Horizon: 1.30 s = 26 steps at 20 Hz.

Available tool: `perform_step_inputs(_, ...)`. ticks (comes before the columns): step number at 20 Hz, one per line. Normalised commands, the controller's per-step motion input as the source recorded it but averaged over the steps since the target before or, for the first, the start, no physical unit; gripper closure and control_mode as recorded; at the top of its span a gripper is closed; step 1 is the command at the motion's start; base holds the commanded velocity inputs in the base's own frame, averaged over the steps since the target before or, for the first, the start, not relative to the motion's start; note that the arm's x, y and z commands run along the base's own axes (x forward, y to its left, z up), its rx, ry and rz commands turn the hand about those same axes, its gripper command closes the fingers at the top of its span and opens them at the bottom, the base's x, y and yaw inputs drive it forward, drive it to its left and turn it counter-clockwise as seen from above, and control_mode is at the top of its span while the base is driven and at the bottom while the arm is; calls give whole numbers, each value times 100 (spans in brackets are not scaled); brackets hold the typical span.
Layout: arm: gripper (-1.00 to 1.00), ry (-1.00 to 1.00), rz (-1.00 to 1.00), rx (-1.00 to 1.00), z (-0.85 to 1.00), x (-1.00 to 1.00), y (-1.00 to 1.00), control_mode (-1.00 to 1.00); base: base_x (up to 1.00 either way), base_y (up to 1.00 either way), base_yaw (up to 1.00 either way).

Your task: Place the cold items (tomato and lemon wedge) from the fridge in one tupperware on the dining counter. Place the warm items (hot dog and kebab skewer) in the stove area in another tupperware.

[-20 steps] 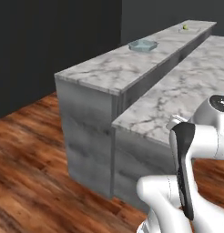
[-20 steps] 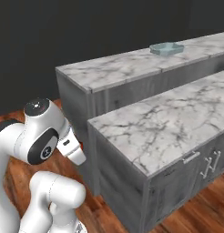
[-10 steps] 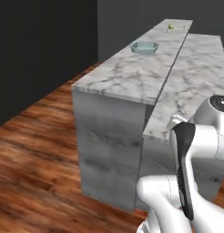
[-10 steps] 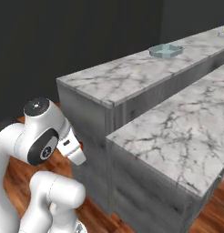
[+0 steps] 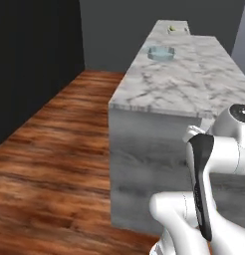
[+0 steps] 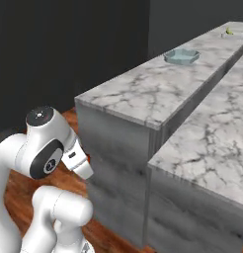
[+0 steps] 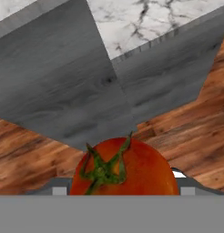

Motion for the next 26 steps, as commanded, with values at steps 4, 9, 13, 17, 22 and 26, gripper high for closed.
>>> perform_step_inputs(4, 100, 0, 0, 0, 0, 0, 0, 100, 17, 100, -33)
perform_step_inputs(9, 100, 0, 0, 0, 0, 0, 0, 100, 19, 100, -34)
perform_step_inputs(13, 100, 0, 0, 0, 0, 0, 0, 100, 7, 100, -42)
perform_step_inputs(17, 100, 0, 0, 0, 0, 0, 0, 100, 1, 100, -46)
perform_step_inputs(22, 100, 0, 0, 0, 0, 0, 0, 100, 13, 100, -47)
perform_step_inputs(26, 100, 0, 0, 0, 0, 0, 0, 100, 52, 100, -50)
